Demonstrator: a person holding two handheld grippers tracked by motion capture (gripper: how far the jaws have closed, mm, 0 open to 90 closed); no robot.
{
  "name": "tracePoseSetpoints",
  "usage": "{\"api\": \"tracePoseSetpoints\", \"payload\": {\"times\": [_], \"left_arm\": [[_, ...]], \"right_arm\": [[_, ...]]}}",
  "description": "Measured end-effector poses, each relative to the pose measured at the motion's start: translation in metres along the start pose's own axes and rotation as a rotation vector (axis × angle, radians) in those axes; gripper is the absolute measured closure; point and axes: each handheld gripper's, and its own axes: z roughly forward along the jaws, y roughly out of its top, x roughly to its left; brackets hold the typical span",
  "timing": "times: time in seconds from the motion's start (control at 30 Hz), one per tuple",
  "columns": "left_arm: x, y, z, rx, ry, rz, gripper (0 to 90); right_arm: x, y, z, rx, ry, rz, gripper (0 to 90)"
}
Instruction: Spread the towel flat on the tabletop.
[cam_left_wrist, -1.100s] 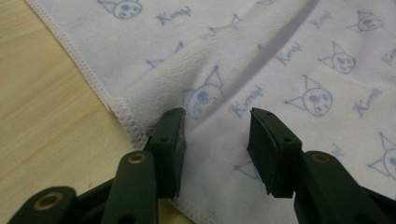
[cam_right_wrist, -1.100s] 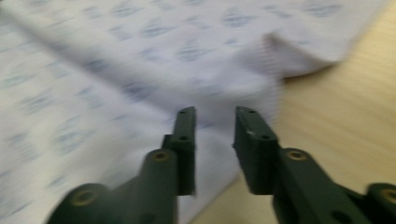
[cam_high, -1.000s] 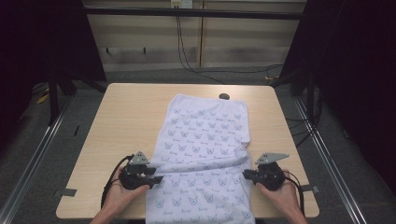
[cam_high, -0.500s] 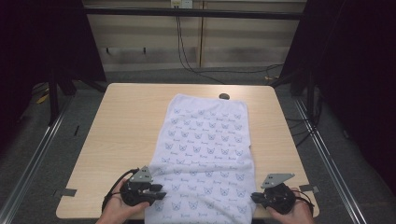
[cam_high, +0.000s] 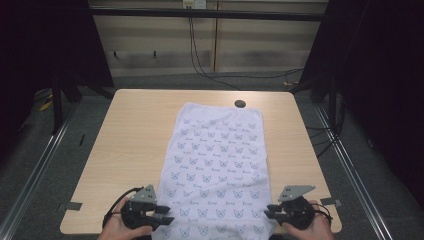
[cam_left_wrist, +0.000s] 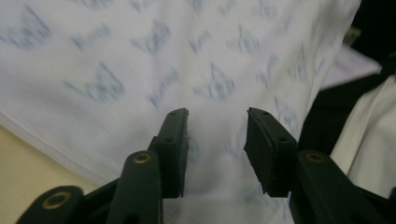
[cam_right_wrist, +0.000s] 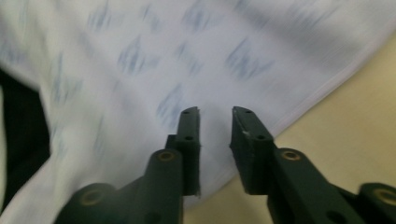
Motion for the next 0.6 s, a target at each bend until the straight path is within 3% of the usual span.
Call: {"api": "tracePoseSetpoints", "payload": {"times": [0.07, 0.13, 0.17, 0.23, 0.3, 0.33, 0.37, 0.4, 0.43, 0.47, 0.5, 0.6], "left_arm": [[0.015, 0.014, -0.006, -0.070, 0.053, -0.026, 57.4], [0.035, 0.027, -0.003, -0.073, 0.118, -0.053, 57.4], [0.043, 0.031, 0.001, -0.068, 0.139, -0.063, 57.6], [0.064, 0.038, 0.013, -0.067, 0.187, -0.078, 58.4], [0.077, 0.042, 0.020, -0.070, 0.231, -0.094, 59.7], [0.084, 0.043, 0.023, -0.070, 0.226, -0.098, 59.7], [0.089, 0.045, 0.028, -0.078, 0.242, -0.119, 59.7], [0.094, 0.046, 0.033, -0.061, 0.290, -0.128, 59.8], [0.096, 0.046, 0.037, -0.053, 0.284, -0.135, 59.8], [0.096, 0.045, 0.040, -0.038, 0.267, -0.128, 59.8], [0.092, 0.044, 0.041, -0.035, 0.284, -0.094, 59.2], [0.088, 0.044, 0.040, -0.017, 0.291, -0.103, 59.5]], "right_arm": [[-0.012, 0.012, -0.006, -0.132, -0.030, 0.048, 69.8], [-0.034, 0.031, -0.008, -0.264, -0.060, 0.097, 70.0], [-0.041, 0.037, -0.005, -0.281, -0.070, 0.110, 70.1], [-0.057, 0.053, 0.009, -0.274, -0.087, 0.127, 70.6], [-0.067, 0.064, 0.027, -0.239, -0.113, 0.132, 70.6], [-0.074, 0.072, 0.046, -0.216, -0.107, 0.147, 70.6], [-0.074, 0.072, 0.046, -0.216, -0.107, 0.147, 70.6], [-0.076, 0.075, 0.053, -0.195, -0.106, 0.147, 70.6], [-0.076, 0.075, 0.065, -0.148, -0.133, 0.138, 70.6], [-0.076, 0.075, 0.065, -0.148, -0.133, 0.138, 70.6], [-0.076, 0.073, 0.068, -0.126, -0.135, 0.137, 70.5], [-0.073, 0.065, 0.066, -0.108, -0.138, 0.130, 70.0]]}}
